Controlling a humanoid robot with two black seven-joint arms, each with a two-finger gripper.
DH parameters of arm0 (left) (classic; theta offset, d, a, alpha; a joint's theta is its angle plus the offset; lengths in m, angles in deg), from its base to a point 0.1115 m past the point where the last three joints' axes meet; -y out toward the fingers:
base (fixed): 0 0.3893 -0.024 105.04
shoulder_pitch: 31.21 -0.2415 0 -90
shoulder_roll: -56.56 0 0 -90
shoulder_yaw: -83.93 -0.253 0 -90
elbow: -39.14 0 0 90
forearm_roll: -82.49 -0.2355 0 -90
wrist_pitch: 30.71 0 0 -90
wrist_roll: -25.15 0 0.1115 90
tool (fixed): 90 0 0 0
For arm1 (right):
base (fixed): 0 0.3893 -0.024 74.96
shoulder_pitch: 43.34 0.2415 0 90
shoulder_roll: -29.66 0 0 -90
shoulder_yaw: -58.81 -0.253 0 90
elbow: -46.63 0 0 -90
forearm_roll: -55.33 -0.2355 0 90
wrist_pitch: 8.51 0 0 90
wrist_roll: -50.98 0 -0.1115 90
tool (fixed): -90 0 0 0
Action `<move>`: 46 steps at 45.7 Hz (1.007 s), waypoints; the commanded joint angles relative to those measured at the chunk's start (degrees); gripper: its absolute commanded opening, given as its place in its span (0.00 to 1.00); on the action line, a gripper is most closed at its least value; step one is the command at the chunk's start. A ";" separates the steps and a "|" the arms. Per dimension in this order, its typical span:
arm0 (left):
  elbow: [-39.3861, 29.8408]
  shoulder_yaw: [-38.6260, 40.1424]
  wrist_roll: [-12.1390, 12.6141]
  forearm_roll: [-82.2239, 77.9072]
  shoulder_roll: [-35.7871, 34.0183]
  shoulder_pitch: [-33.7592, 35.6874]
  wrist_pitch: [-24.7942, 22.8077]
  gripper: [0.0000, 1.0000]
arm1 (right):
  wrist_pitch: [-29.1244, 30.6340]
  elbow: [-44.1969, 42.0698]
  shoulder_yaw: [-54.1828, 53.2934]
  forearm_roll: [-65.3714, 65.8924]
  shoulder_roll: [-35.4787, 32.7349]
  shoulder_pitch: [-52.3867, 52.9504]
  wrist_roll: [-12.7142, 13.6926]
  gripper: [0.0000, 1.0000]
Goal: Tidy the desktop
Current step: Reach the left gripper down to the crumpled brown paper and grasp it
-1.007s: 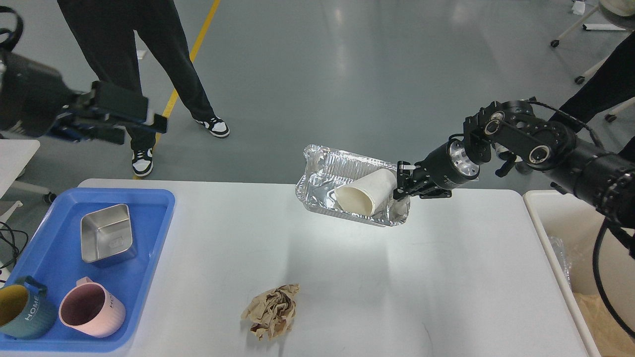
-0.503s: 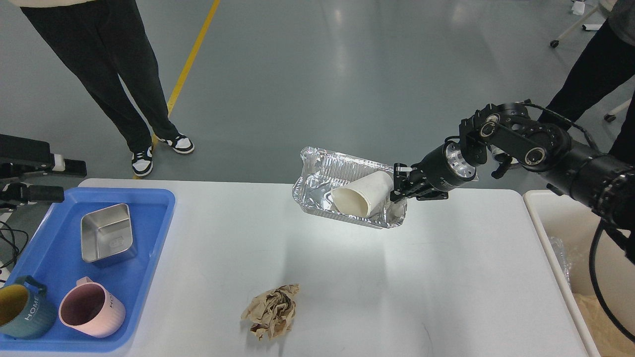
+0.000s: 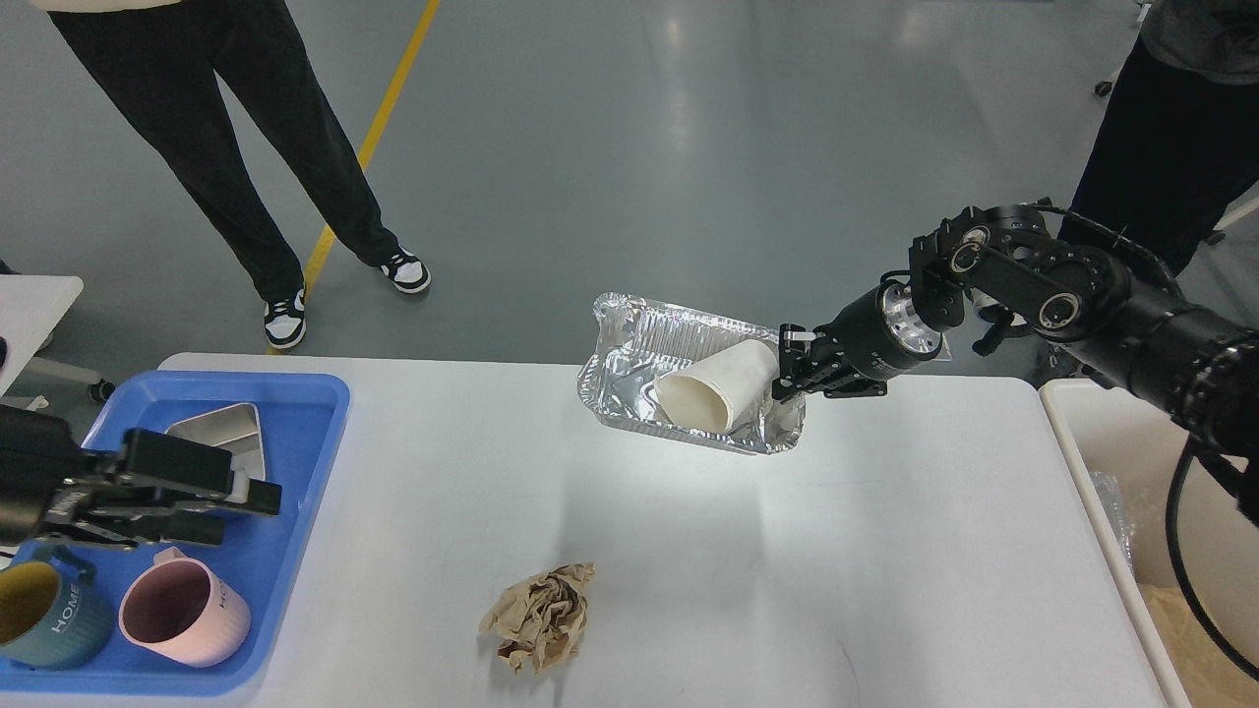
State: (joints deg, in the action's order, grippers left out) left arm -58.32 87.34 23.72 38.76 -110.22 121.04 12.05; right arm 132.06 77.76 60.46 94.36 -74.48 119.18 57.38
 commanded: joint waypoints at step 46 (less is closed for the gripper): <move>28.37 3.97 18.22 -26.58 57.79 -23.84 31.68 0.83 | -0.21 0.95 -1.39 -0.09 -1.24 -0.45 -0.07 0.00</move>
State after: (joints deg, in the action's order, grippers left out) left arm -31.18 91.38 41.40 12.55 -53.52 97.33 43.83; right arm 131.81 78.63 59.09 94.26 -75.67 118.74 57.32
